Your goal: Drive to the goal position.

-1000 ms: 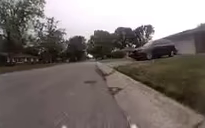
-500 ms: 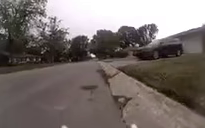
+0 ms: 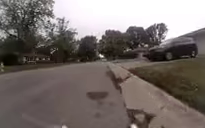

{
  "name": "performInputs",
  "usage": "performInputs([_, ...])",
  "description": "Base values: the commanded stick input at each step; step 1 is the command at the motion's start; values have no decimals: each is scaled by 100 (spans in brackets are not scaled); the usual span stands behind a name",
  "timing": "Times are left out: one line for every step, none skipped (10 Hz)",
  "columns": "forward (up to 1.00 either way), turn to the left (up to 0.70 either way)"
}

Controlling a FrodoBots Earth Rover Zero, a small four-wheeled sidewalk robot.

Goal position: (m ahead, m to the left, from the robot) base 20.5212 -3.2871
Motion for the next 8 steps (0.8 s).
performInputs([100,0])
performInputs([100,0])
performInputs([100,0])
performInputs([100,0])
performInputs([100,0])
performInputs([100,0])
performInputs([100,0])
performInputs([100,0])
